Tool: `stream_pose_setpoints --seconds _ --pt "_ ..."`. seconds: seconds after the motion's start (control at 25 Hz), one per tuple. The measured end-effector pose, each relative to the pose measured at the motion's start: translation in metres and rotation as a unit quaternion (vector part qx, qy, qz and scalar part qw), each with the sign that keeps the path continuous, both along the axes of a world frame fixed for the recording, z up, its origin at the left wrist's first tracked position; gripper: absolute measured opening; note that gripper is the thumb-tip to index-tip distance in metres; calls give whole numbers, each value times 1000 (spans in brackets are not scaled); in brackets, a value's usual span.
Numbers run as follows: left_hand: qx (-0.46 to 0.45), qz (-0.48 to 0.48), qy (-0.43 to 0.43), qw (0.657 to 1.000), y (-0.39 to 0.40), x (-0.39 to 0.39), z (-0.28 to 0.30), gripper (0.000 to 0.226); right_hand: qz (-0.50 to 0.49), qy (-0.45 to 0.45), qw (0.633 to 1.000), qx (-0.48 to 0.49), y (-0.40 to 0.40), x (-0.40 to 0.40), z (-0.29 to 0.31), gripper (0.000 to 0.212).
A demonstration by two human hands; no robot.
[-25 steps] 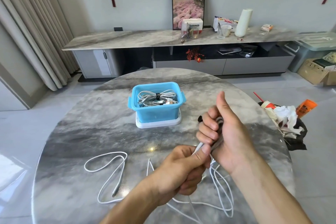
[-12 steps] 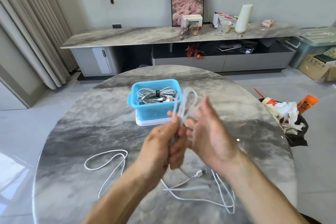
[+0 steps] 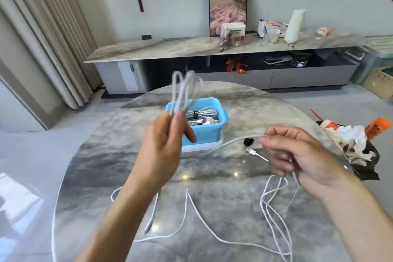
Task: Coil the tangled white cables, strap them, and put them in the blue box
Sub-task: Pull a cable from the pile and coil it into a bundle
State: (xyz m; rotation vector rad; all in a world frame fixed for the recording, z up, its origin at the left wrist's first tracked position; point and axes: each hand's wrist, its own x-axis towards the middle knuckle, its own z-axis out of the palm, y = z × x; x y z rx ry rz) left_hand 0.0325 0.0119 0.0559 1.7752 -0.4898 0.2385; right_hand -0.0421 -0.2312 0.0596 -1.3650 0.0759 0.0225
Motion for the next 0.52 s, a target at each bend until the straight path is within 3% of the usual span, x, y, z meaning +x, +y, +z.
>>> stream_pose_setpoints --seconds 0.08,0.16,0.2,0.32,0.44,0.52 --pt "151 -34 -77 985 -10 -8 -12 40 -6 -12 999 50 0 -3 6 25" --pt "225 -116 -74 965 -25 -22 -23 37 -43 -12 997 58 3 -3 10 22" --pt "233 -162 -46 958 -32 -28 -27 36 -56 -16 996 70 5 -2 10 20" --pt "142 -242 81 956 -42 -37 -29 37 -104 1 984 142 14 0 6 20" --pt "121 -163 66 977 -45 -39 -36 38 -162 46 949 268 33 5 -2 22" --pt "113 -115 59 985 -54 -43 -43 39 -218 54 931 289 44 6 -12 26"
